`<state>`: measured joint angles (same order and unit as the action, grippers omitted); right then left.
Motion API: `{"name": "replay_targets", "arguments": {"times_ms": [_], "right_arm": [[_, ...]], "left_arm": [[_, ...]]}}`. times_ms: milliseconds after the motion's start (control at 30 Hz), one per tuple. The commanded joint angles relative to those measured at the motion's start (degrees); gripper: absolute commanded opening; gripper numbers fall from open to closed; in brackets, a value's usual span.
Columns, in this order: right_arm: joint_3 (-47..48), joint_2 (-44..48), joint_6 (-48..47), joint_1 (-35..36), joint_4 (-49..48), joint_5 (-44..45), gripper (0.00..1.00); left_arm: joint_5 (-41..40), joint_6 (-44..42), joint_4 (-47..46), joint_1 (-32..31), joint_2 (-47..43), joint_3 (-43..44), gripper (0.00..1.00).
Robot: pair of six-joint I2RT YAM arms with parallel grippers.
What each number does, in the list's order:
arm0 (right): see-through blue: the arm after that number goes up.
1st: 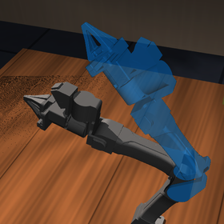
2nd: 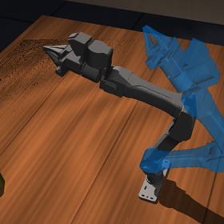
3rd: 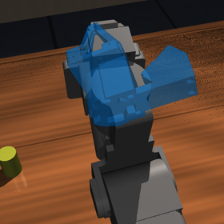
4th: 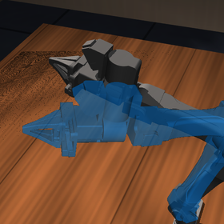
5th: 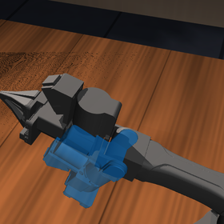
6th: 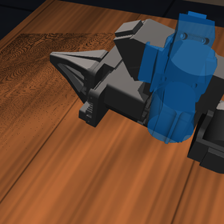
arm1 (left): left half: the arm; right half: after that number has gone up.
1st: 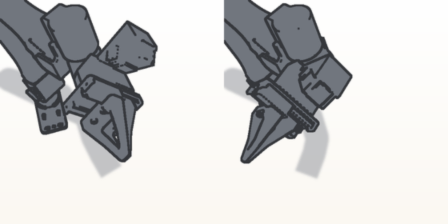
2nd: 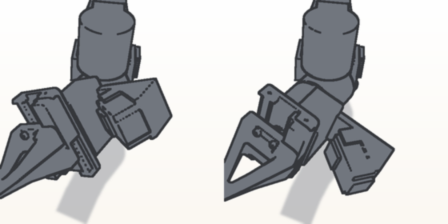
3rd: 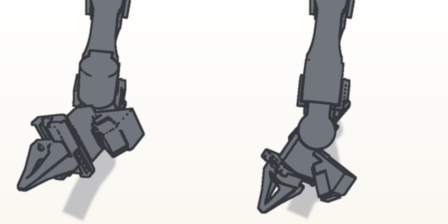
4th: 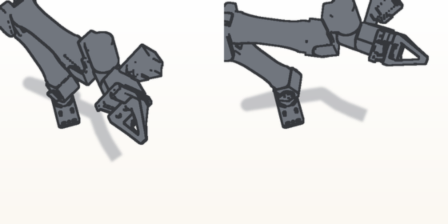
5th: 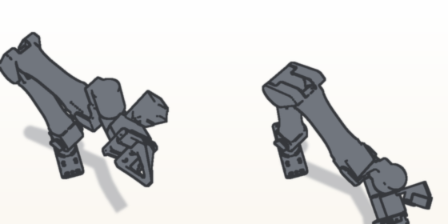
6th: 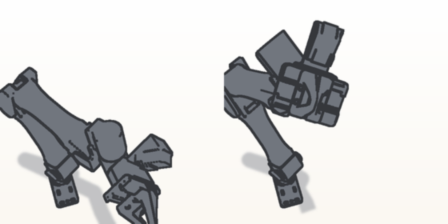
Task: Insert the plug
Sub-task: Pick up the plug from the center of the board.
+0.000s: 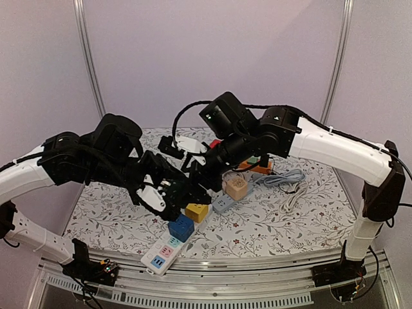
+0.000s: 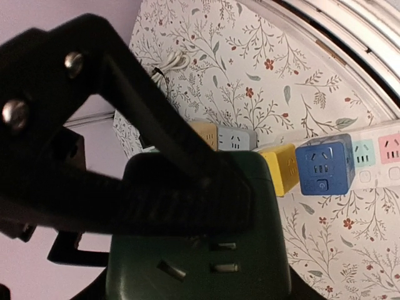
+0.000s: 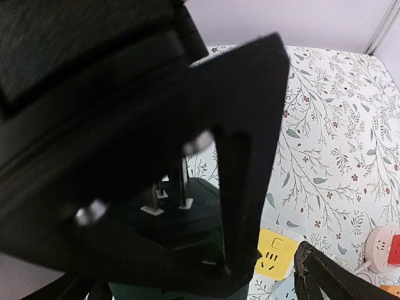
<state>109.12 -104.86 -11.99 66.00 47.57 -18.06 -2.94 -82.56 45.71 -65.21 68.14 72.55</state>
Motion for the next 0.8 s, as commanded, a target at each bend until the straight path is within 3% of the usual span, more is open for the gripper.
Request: {"name": "replay_targets", "arguments": {"times_ms": [0, 133, 267, 433, 567, 767], "right_arm": [[-6.13, 5.99, 0.18, 0.1, -5.98, 5.83, 0.99], [-16.78, 14.1, -3.47, 0.13, -14.73, 6.86, 0.99], [-33.93, 24.37, -9.26, 0.15, -34.48, 9.44, 0.99], [-51.79, 32.18, -26.57, 0.34, -57.1, 7.13, 0.99], [-50.92, 29.07, -32.24, 0.4, -64.32, 7.53, 0.99], [-47.15, 21.89, -40.71, 0.43, -69.54, 4.63, 0.99]], "left_arm": [[4.91, 19.17, 5.02, 1.36, -1.34, 2.97, 0.0], [14.11, 35.84, 7.84, 6.44, -1.8, 3.71, 0.0], [26.64, 52.49, 7.03, 12.13, -2.69, 3.82, 0.0], [43.11, 73.46, 2.0, 19.97, -2.18, 4.26, 0.0], [53.29, 82.18, -2.84, 23.71, -0.48, 4.17, 0.0], [54.27, 81.83, -1.49, 23.73, 0.57, 4.16, 0.0]]}}
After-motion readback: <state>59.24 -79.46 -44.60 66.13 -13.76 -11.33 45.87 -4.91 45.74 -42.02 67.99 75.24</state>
